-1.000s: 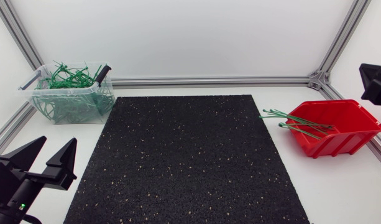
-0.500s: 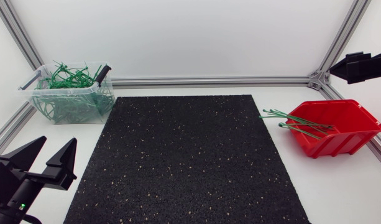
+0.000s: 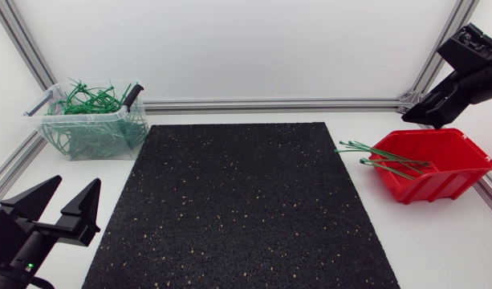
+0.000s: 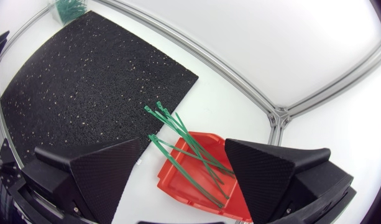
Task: Take a green cable tie from the red box, thread the tail through the head to close it, then place it in the transparent bin on the left.
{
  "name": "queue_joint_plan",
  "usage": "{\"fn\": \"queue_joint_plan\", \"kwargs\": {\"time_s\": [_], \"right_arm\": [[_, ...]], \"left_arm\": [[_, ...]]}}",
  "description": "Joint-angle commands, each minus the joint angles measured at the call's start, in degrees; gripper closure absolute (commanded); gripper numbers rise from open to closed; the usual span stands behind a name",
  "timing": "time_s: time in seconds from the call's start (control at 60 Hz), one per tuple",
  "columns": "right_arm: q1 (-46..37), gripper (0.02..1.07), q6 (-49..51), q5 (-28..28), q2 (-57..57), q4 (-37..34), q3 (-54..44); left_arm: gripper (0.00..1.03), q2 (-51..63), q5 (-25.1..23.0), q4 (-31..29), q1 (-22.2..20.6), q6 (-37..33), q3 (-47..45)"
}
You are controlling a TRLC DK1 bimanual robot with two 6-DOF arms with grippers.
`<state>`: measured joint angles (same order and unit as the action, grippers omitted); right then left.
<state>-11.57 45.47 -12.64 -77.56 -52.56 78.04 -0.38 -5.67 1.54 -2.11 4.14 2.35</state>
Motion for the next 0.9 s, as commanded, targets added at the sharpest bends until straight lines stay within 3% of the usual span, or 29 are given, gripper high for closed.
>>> {"fn": "queue_joint_plan", "kwargs": {"time_s": [0.0,0.083,0.617,0.65,0.75,0.8,0.883], "right_arm": [[0.32,0.09,5.42,0.34,-3.12,-0.88,0.53],[-0.03,0.1,19.04,-0.01,-9.01,-5.36,2.64],[0.67,0.24,34.51,2.8,-17.19,0.26,-5.88],[0.76,0.32,35.21,2.8,-17.63,0.79,-6.41],[1.2,0.39,35.65,3.5,-18.51,3.34,-7.64],[1.47,0.52,35.91,3.77,-19.3,3.51,-7.73],[1.55,0.57,37.14,3.77,-19.56,6.06,-9.05]], "left_arm": [[0.04,-0.14,0.13,-0.4,-0.97,1.04,-2.44],[0.04,-0.14,0.13,-0.4,-1.49,1.04,-2.53],[0.04,0.21,0.22,-0.57,-1.58,1.04,-2.44],[0.04,0.21,0.22,-0.57,-1.85,1.04,-2.44],[0.04,0.21,0.22,-0.57,-2.02,1.04,-2.44],[0.04,0.21,0.22,-0.57,-2.02,1.04,-2.44],[0.04,0.29,0.22,-0.57,-2.11,1.04,-2.44]]}}
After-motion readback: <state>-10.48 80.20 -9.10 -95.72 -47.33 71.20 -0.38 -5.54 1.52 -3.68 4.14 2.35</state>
